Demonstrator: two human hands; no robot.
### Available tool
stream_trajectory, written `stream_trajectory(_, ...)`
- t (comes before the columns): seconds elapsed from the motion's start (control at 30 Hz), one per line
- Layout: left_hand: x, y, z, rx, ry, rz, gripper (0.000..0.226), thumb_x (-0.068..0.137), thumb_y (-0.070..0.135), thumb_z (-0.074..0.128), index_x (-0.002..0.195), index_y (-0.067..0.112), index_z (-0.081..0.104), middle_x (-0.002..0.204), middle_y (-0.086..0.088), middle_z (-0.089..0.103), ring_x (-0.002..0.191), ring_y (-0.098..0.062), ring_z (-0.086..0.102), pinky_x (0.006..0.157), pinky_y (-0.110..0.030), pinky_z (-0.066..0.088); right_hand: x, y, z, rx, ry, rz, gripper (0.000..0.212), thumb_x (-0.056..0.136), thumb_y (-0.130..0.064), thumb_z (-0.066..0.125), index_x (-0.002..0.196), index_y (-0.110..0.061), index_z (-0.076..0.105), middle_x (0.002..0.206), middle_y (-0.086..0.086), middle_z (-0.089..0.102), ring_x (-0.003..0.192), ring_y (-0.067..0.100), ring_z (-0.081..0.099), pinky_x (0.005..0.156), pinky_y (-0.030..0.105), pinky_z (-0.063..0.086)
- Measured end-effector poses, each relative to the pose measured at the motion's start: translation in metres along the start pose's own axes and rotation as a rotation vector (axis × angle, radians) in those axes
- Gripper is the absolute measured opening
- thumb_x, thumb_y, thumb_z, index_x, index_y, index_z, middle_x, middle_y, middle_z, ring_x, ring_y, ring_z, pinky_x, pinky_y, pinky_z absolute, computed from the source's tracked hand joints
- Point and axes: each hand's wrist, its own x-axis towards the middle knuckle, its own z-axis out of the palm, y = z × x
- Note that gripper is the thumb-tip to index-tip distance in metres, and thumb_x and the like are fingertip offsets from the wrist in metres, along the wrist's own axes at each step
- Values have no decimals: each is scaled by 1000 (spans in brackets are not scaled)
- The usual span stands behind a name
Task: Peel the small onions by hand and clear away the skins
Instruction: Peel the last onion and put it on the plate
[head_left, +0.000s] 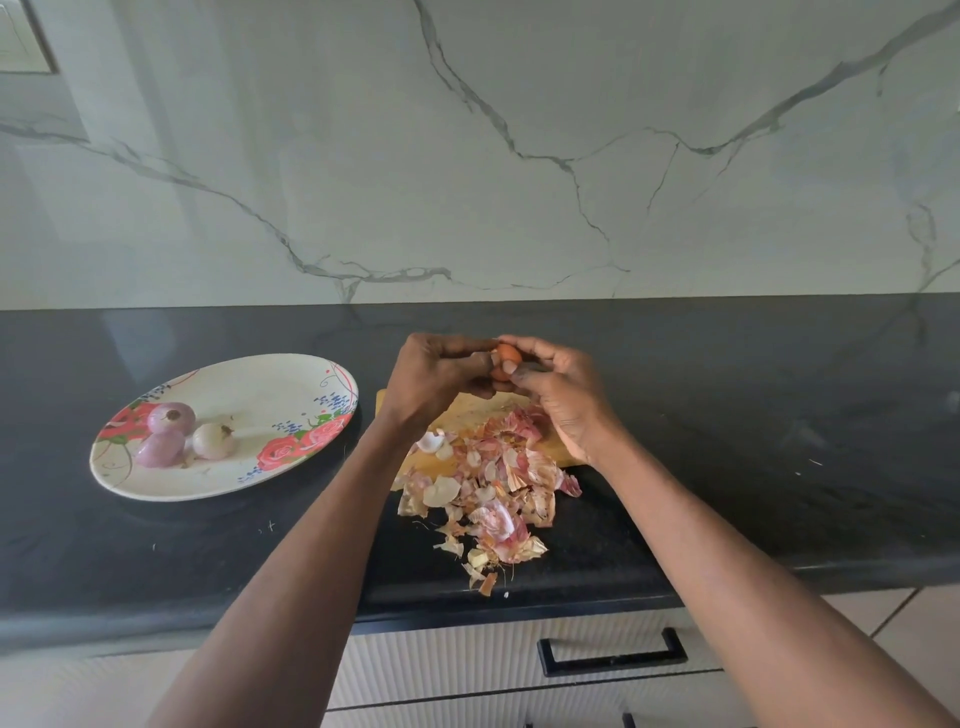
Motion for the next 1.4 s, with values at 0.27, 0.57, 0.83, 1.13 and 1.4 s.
stream_trajectory(0.27,-4,1,10,111,83,28,18,84,5,78,101,3,78,81,-13,77,68,-20,76,66,-25,60,-2,5,3,-316,75,-41,35,92,-18,73,126,-26,69,117,4,71,87,35,73,65,49,63)
stream_trajectory(0.57,-7,-4,16,235,175,50,16,86,7,74,101,4,79,78,-11,77,66,-12,74,68,-28,62,4,10,8,-384,58,-137,36,91,-10,73,126,-13,69,124,0,68,108,20,70,91,36,59)
stream_trajectory(0.83,-6,-1,16,418,217,101,16,90,7,68,102,7,80,83,-8,78,70,-11,74,69,-28,61,5,12,8,-402,45,-116,33,94,-19,70,127,-21,68,119,-5,69,70,-3,63,56,7,48)
stream_trajectory(1.13,0,-4,7,266,218,45,20,86,3,65,97,10,80,89,-2,78,78,-11,74,80,-38,61,8,7,3,-74,97,-16,24,86,-6,76,105,-20,70,114,9,72,110,26,68,97,52,55)
stream_trajectory(1.4,3,-4,1,18,76,-6,15,90,6,72,103,4,78,93,-13,78,83,-26,76,81,-39,62,3,1,0,-61,87,-25,32,84,-1,76,112,-14,68,110,2,75,107,15,70,97,36,56)
